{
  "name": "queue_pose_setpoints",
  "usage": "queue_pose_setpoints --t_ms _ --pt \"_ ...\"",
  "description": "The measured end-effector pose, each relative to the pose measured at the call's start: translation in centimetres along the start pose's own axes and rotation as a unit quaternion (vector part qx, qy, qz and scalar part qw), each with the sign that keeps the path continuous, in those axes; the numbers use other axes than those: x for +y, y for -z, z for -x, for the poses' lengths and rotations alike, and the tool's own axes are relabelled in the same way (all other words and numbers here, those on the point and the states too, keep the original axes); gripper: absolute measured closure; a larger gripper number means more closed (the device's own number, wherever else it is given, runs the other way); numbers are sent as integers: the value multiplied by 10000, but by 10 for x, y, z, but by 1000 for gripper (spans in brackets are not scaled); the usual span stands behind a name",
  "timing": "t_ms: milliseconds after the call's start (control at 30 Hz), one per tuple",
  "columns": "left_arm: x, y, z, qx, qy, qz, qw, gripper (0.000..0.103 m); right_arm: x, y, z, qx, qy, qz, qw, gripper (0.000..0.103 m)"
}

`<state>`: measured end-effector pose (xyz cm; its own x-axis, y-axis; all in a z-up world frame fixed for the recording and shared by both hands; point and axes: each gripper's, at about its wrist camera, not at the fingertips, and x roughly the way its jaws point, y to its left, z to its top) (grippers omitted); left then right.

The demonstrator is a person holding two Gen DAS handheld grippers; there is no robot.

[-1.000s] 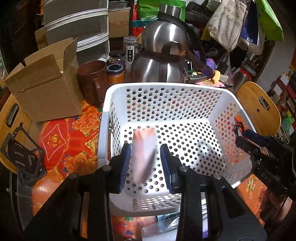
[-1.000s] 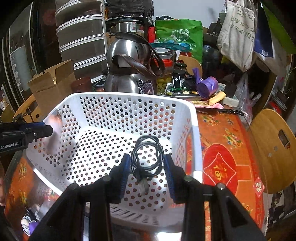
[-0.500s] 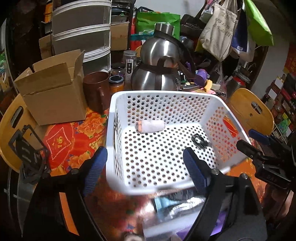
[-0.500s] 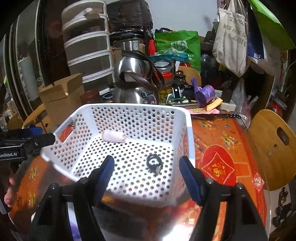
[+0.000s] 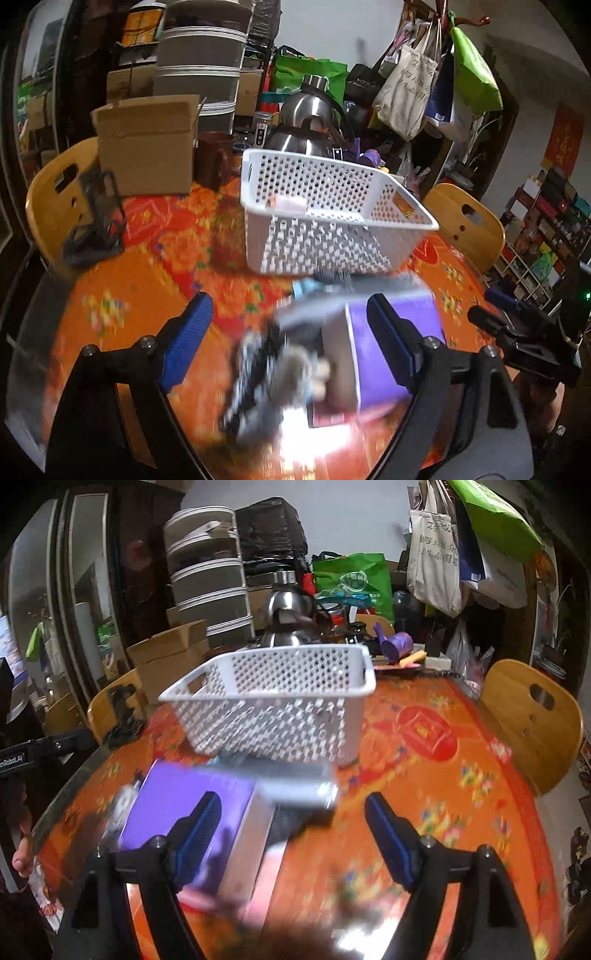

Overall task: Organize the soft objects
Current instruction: 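Move both grippers back toward the purple tissue pack, then grasp the purple tissue pack with both grippers from its two ends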

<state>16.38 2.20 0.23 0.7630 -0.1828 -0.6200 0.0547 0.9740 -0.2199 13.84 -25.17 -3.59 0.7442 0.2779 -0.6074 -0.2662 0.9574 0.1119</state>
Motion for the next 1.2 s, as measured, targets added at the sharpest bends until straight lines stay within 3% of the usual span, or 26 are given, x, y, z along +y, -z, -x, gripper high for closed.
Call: queue_pose_setpoints --t_ms 233,433,767,967,1200 --pt "11 79 34 -143 -187 5 9997 19 10 57 23 -90 -132 -81 9998 23" --pt "10 117 34 -108 63 41 9999 19 16 75 21 -86 -293 -107 9995 23" --pt "-31 135 21 -168 355 -407 9984 20 24 72 12 -48 -429 147 9990 24" --pt "-49 137 6 -101 369 -616 9974 27 32 70 0 37 -558 295 9980 42" --pt "-56 138 -8 -47 404 -824 9958 33 39 67 -14 79 -646 436 9969 44"
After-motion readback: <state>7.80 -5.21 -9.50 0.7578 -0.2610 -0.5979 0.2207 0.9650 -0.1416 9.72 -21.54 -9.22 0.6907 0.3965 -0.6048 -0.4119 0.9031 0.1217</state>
